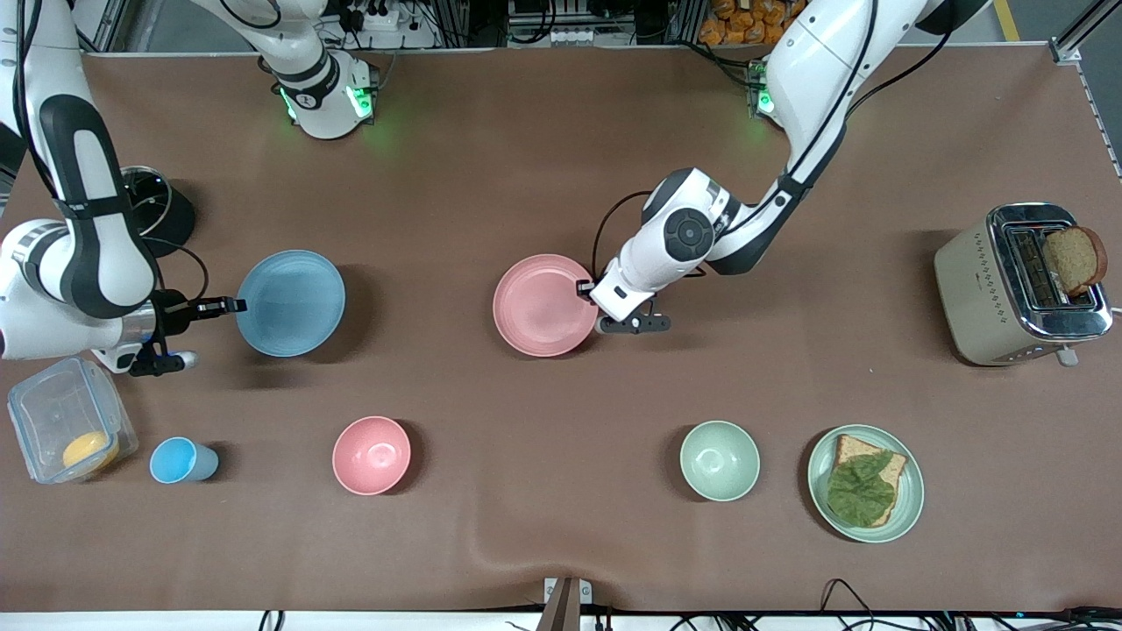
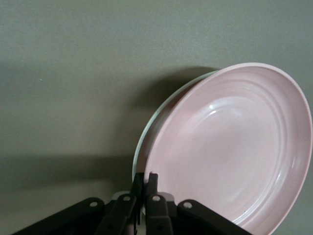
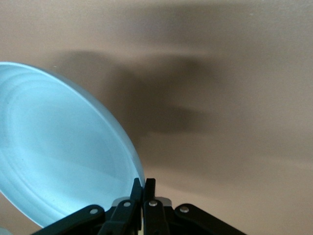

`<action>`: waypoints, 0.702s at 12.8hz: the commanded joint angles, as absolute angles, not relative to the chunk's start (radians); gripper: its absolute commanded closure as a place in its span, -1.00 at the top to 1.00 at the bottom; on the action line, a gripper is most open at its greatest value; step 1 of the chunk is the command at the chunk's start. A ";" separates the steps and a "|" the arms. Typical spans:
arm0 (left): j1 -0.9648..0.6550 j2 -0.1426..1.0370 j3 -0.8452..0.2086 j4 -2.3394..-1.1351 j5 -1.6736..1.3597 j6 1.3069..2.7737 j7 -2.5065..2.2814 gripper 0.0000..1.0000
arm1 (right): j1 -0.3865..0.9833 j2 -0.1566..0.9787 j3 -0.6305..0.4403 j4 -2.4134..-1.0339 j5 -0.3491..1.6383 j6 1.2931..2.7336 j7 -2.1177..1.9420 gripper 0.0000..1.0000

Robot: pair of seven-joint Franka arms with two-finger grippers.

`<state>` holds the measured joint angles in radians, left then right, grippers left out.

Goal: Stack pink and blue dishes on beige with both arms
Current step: 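Open the left gripper while the right gripper lifts the blue plate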

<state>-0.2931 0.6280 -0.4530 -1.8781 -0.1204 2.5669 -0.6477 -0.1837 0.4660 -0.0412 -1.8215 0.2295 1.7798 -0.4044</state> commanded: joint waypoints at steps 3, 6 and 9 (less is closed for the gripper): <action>-0.301 0.660 -0.446 -1.856 -0.091 2.583 -0.681 -1.00 | -0.152 0.480 -0.048 -1.758 0.245 1.711 -0.327 -1.00; -0.302 0.663 -0.442 -1.855 -0.091 2.583 -0.681 -0.38 | -0.091 0.480 -0.046 -1.698 0.248 1.623 -0.208 -1.00; -0.301 0.654 -0.442 -1.855 -0.089 2.582 -0.690 0.99 | -0.005 0.480 -0.045 -1.684 0.259 1.620 -0.099 -1.00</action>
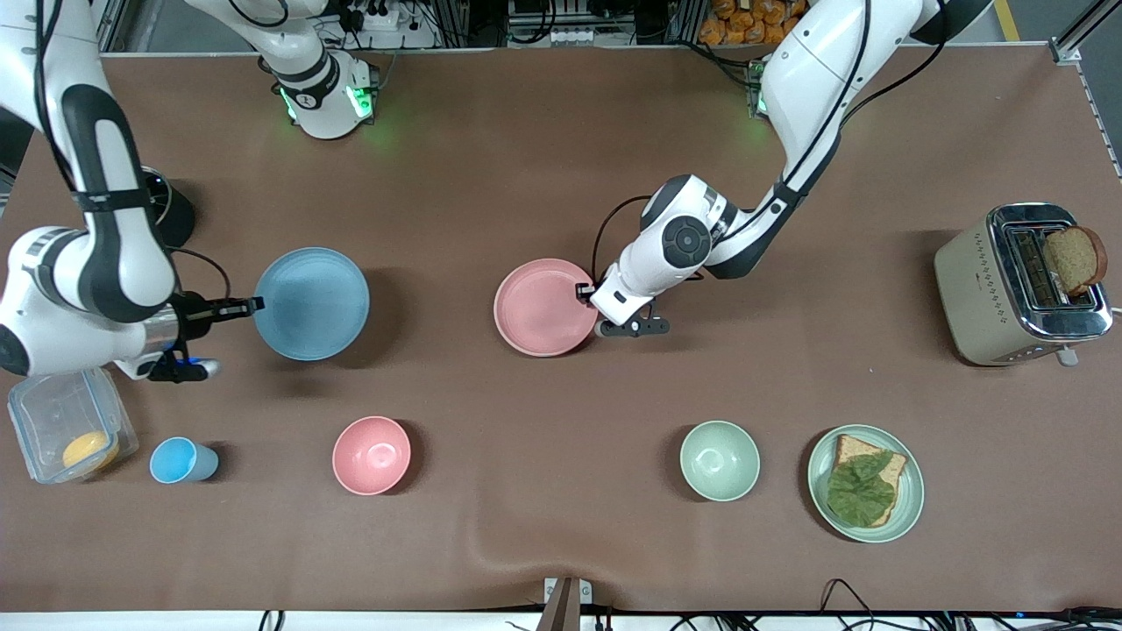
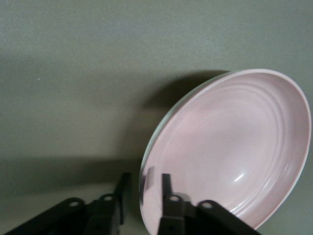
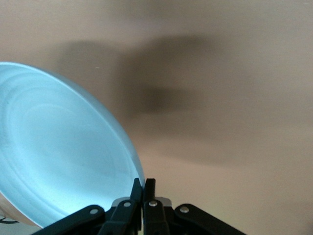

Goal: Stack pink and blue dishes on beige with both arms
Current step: 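Open the left gripper while the right gripper lifts the blue plate, then lower the blue plate onto the pink plate with the right gripper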

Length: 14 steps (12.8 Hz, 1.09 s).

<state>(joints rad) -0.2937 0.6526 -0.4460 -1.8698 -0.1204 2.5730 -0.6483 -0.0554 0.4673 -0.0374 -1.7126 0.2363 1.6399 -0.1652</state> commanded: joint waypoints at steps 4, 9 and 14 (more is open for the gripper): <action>-0.220 0.499 -0.439 -1.855 -0.011 2.458 -0.687 1.00 | 0.131 0.482 -0.046 -1.684 0.354 1.631 0.049 -1.00; -0.022 0.266 -0.439 -1.855 0.137 2.300 -0.660 1.00 | 0.311 0.543 -0.048 -1.654 0.481 1.673 0.175 -1.00; 0.072 0.155 -0.440 -1.748 0.215 2.075 -0.577 1.00 | 0.455 0.618 -0.048 -1.626 0.569 1.807 0.322 -1.00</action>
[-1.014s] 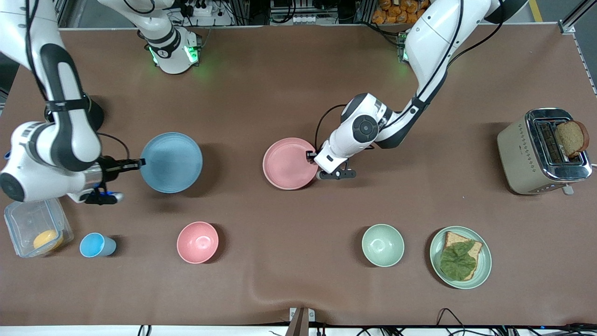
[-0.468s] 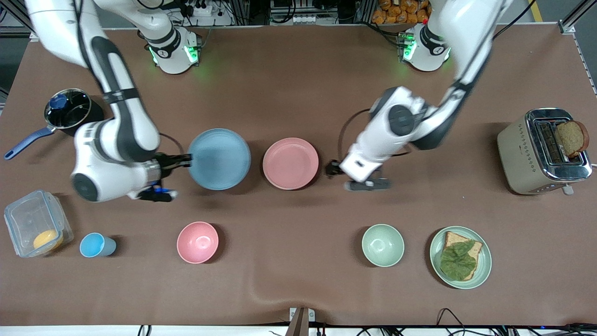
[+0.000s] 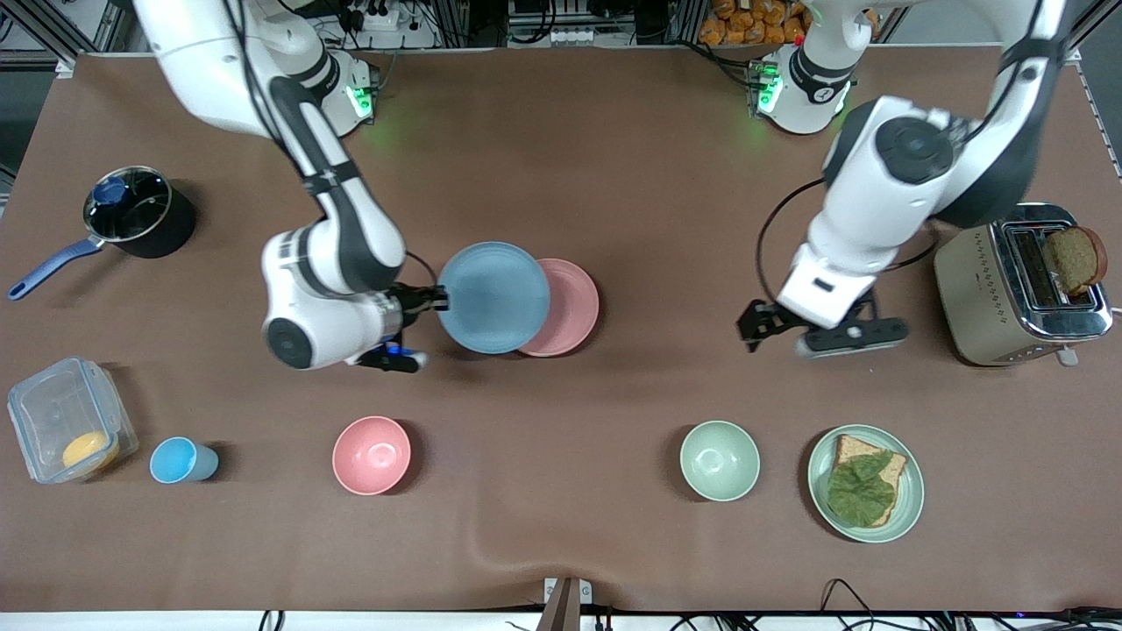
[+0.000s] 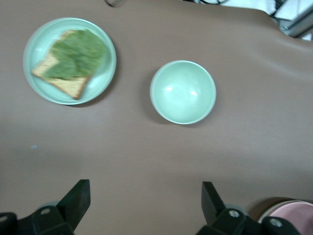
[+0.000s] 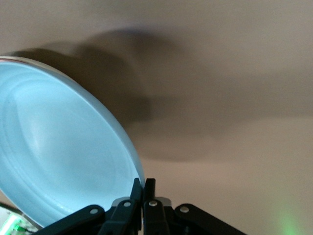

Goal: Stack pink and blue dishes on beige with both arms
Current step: 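Lower the blue plate onto the pink plate with the right gripper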

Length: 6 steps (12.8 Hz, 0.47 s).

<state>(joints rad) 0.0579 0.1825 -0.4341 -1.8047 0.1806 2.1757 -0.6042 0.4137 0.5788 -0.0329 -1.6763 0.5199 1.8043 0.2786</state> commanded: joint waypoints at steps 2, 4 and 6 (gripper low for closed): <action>0.074 0.158 -0.442 -1.646 0.213 1.911 -0.523 1.00 | 0.485 0.644 -0.046 -1.606 0.595 1.809 0.327 -1.00; 0.074 0.153 -0.443 -1.559 0.206 1.788 -0.523 1.00 | 0.502 0.656 -0.048 -1.608 0.620 1.851 0.327 -1.00; 0.074 0.156 -0.446 -1.482 0.198 1.703 -0.523 1.00 | 0.524 0.675 -0.048 -1.606 0.638 1.871 0.327 -1.00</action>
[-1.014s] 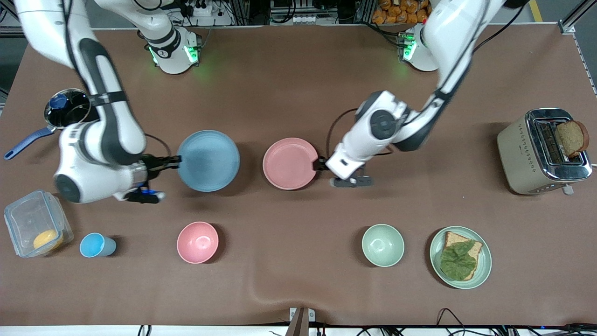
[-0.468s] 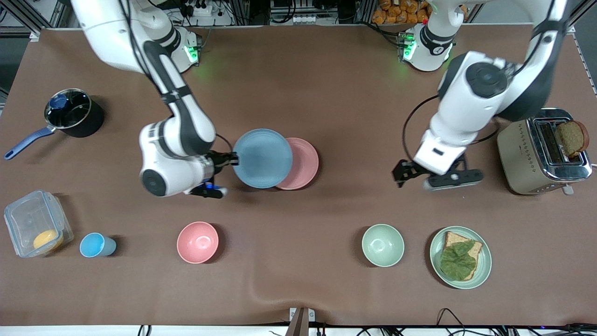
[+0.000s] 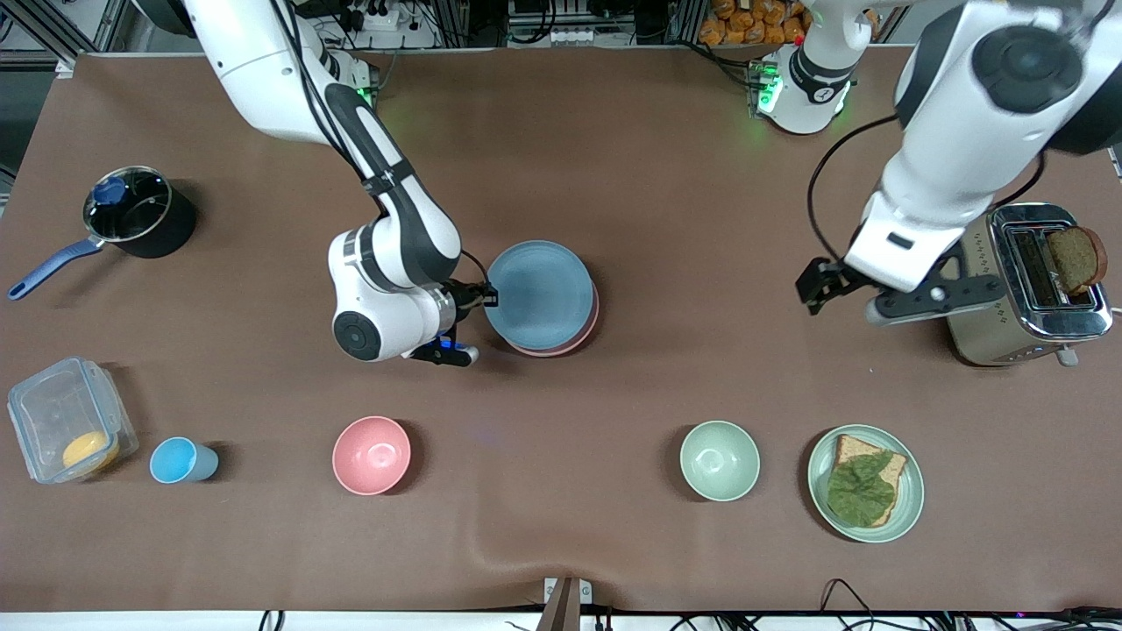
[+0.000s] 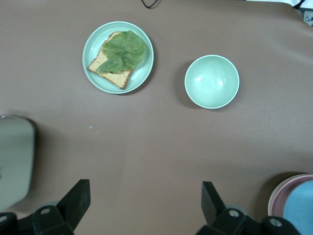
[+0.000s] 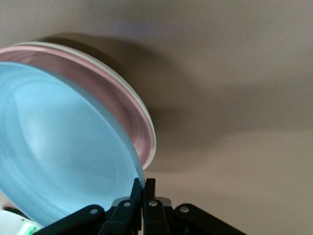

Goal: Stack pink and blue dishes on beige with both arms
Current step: 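Lower the blue plate onto the pink plate with the right gripper, then open the right gripper and draw it back from the plate stack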

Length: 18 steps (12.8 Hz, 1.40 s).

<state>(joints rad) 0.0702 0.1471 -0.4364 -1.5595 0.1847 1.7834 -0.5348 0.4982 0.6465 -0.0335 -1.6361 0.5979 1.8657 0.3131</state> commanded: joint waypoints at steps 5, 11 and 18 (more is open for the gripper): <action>0.084 0.118 -0.411 -1.468 0.126 1.632 -0.502 1.00 | 0.512 0.667 -0.049 -1.605 0.646 1.890 0.321 1.00; 0.051 0.078 -0.256 -1.476 0.036 1.597 -0.342 1.00 | 0.281 0.657 -0.055 -1.404 0.541 1.530 0.307 1.00; 0.012 0.040 -0.183 -1.488 0.051 1.539 -0.246 1.00 | 0.071 0.534 -0.055 -1.382 0.178 1.486 0.097 1.00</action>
